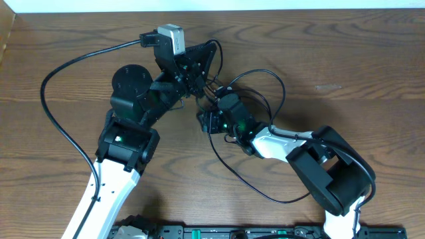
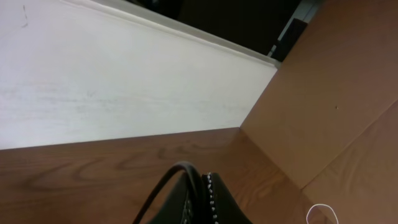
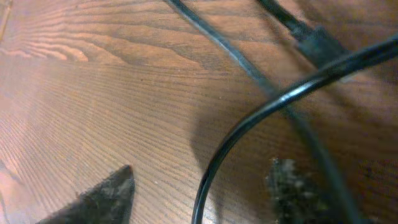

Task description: Untangle cables

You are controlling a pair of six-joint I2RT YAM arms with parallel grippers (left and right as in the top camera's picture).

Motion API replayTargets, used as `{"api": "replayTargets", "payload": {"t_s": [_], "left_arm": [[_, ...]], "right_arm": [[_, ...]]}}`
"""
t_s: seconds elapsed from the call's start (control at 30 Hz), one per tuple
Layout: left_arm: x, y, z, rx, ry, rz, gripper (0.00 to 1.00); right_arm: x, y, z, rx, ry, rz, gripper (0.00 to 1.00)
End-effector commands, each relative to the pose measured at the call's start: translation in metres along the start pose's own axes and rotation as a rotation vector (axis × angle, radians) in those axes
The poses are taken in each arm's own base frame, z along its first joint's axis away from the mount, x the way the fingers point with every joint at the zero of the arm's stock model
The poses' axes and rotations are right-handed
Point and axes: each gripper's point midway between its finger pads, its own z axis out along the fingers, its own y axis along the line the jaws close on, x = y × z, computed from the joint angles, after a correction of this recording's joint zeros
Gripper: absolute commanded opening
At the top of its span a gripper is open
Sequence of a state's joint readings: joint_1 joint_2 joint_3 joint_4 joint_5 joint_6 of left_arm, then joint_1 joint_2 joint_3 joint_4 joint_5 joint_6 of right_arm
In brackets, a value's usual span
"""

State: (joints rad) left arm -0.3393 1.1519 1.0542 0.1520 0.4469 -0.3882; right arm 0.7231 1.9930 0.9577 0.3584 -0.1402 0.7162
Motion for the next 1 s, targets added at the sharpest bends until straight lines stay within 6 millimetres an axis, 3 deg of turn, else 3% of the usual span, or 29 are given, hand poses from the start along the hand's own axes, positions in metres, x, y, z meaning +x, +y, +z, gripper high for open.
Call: {"api": "replayTargets", "payload": {"t_s": [0.0, 0.03, 0.3, 0.47, 0.67, 0.7, 0.97], "left_arm": [[-0.016, -0.013, -0.006, 0.029, -0.029, 0.026, 0.08], [-0.015, -0.012, -0.006, 0.027, -0.025, 0.024, 0.08], [-0.010, -0.010, -0.007, 0.018, -0.006, 0.015, 0.08], [-0.009, -0.006, -0.007, -0.003, -0.004, 0.038, 0.08], [0.001, 0.022, -0.008, -0.147, 0.023, 0.076, 0.08], [0.005, 0.033, -0.008, -0.199, 0.036, 0.092, 0.08], [0.032, 0.076, -0.001, -0.351, 0.125, 0.079, 0.08]], "right_arm": [[0.004, -0.009, 0.005, 0.019, -0.003, 0.015, 0.20], [0.002, -0.009, 0.004, 0.016, -0.010, 0.016, 0.01], [-0.017, -0.014, -0.003, -0.051, -0.002, 0.034, 0.01], [-0.049, -0.025, -0.034, -0.083, 0.001, 0.085, 0.01], [-0.077, -0.020, -0.117, -0.141, 0.047, 0.081, 0.01], [-0.082, -0.018, -0.146, -0.127, 0.041, 0.062, 0.01], [-0.123, -0.004, -0.286, -0.098, -0.227, -0.002, 0.01]]}}
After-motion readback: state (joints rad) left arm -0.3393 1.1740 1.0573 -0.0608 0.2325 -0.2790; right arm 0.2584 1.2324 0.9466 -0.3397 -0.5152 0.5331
